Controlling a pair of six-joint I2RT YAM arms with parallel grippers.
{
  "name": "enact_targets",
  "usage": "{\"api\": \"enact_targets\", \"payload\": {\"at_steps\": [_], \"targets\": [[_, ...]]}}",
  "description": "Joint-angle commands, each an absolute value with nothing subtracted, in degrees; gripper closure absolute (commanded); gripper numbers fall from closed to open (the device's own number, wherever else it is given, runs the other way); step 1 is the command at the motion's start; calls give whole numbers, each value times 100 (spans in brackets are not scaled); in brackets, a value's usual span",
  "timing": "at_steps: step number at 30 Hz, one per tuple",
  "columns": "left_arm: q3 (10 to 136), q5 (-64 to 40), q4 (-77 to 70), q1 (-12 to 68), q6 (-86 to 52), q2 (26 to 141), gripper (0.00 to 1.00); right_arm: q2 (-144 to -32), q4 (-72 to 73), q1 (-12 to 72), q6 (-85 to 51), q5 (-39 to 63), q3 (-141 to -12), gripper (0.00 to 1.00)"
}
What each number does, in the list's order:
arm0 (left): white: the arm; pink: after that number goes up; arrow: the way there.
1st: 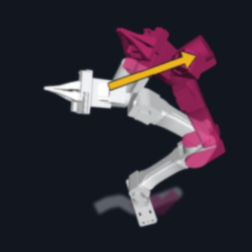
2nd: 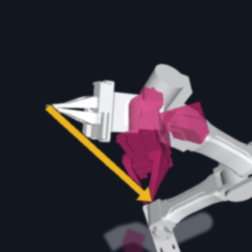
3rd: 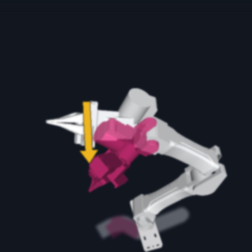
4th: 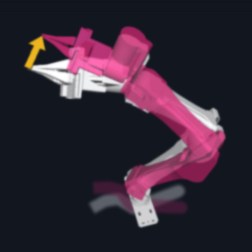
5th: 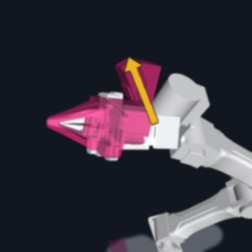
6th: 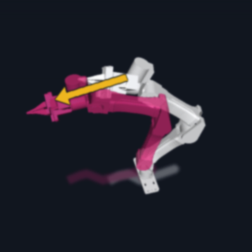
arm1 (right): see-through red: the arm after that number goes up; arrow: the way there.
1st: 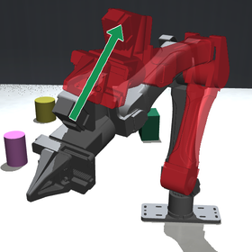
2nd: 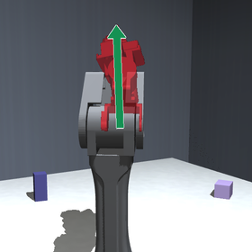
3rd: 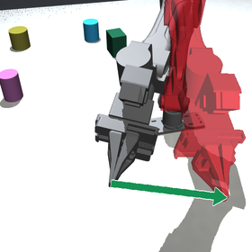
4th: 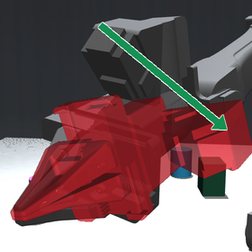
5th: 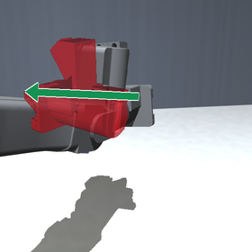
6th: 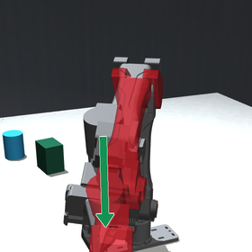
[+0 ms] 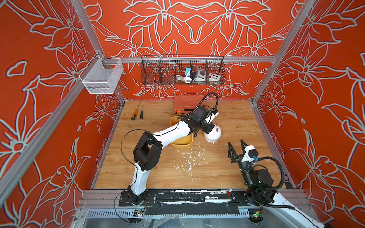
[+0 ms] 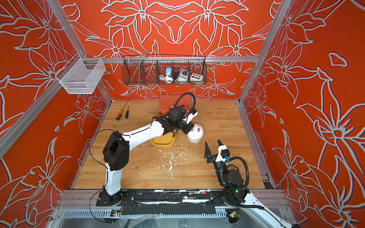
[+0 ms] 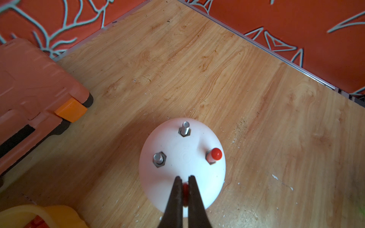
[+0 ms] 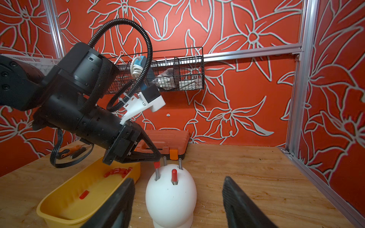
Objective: Cover the protruding screws with screw protection sleeves
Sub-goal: Attach the screw protection sleeve to the screw.
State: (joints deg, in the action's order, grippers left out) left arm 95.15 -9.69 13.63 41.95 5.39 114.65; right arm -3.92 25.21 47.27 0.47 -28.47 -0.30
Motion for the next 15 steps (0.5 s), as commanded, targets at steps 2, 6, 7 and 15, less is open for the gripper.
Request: {"api": "enact_targets", "payload": {"at_steps": [2, 6, 7, 15], "targets": [[9594, -831, 1334, 4192, 694, 11586, 100, -325, 2497, 4693, -9, -2888, -9, 28], [9562, -843, 1380, 4192, 694, 11563, 100, -324, 2504, 4698, -9, -2887, -9, 28], [9524, -844, 1374, 4192, 694, 11549, 100, -321, 2505, 4693, -10, -2890, -8, 28], [9385, -935, 1423, 4192, 646, 11394, 100, -323, 2522, 4693, -28, -2878, 0, 28]]}}
